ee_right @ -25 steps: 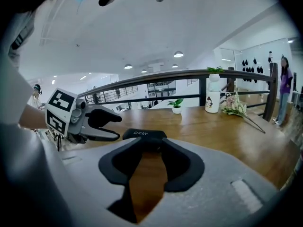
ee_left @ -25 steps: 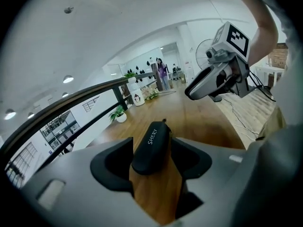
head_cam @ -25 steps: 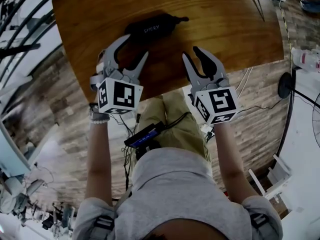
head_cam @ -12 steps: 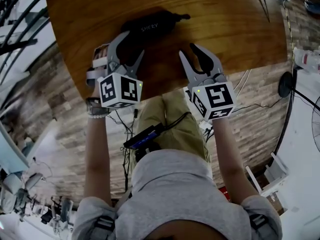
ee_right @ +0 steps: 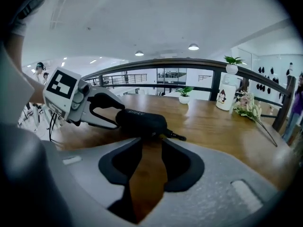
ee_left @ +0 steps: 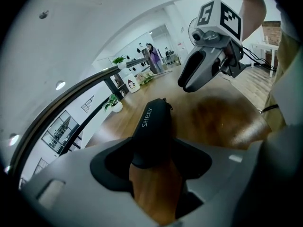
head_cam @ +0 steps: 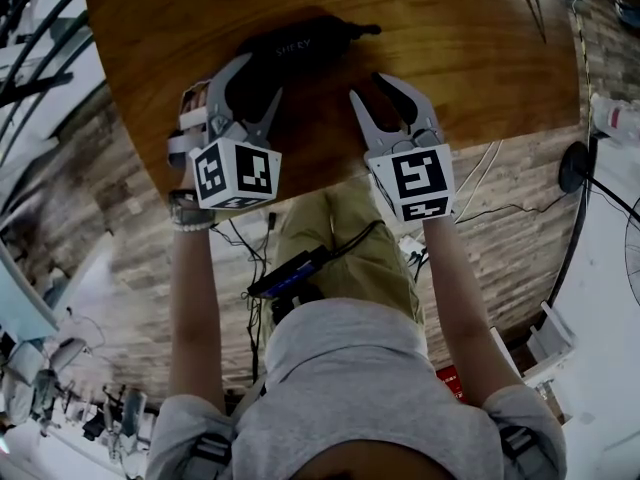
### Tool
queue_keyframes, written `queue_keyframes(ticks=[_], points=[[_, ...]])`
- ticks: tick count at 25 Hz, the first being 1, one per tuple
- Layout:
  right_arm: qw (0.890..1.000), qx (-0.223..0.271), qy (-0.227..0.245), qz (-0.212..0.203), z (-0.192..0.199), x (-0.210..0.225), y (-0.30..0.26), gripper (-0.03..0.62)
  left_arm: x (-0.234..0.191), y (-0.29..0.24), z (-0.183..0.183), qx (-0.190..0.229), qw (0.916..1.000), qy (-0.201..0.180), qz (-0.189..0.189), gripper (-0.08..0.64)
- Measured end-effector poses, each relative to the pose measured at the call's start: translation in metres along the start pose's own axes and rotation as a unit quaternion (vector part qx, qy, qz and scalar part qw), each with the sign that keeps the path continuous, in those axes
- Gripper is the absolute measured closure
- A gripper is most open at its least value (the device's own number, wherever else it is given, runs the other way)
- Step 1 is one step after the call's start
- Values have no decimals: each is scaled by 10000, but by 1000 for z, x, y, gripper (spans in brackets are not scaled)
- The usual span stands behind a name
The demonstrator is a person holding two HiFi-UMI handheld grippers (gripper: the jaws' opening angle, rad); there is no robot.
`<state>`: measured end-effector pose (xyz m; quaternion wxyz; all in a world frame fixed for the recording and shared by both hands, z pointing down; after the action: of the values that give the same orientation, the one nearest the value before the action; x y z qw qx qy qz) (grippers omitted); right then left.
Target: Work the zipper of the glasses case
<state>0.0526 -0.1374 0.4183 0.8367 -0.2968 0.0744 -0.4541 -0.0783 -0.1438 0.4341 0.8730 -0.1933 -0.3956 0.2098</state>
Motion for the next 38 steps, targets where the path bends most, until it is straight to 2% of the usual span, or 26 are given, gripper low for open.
queue_keyframes(ticks=[10, 18, 27, 30, 38], points=[[9979, -461, 451, -76, 3, 5, -40, 475, -2, -1, 4, -32, 10000, -54, -62, 311], [9970, -690, 336, -65, 5, 11, -56, 479, -3, -2, 3, -42, 9998, -151, -130, 319], [9977, -657, 146, -29, 2, 14, -63, 507, -4, 0, -2, -26, 9997, -177, -171, 333], [9977, -669, 131, 7, 4, 15, -62, 567, -3, 0, -1, -32, 9997, -190, -176, 334], [9969, -771, 165, -25, 6, 16, -59, 588, -3, 1, -2, -110, 9995, -251, -175, 344]])
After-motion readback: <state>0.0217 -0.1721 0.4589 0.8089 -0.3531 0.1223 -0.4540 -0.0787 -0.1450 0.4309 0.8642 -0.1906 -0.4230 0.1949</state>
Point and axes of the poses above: the fingertips, and each gripper's own axes: y backward along the fingers, x to its right, z out of its underside, the point moved 2 cm from there along y, backward along the fingers, and after that the axes turned 14 degrees about -z, right-handed, at the moved point
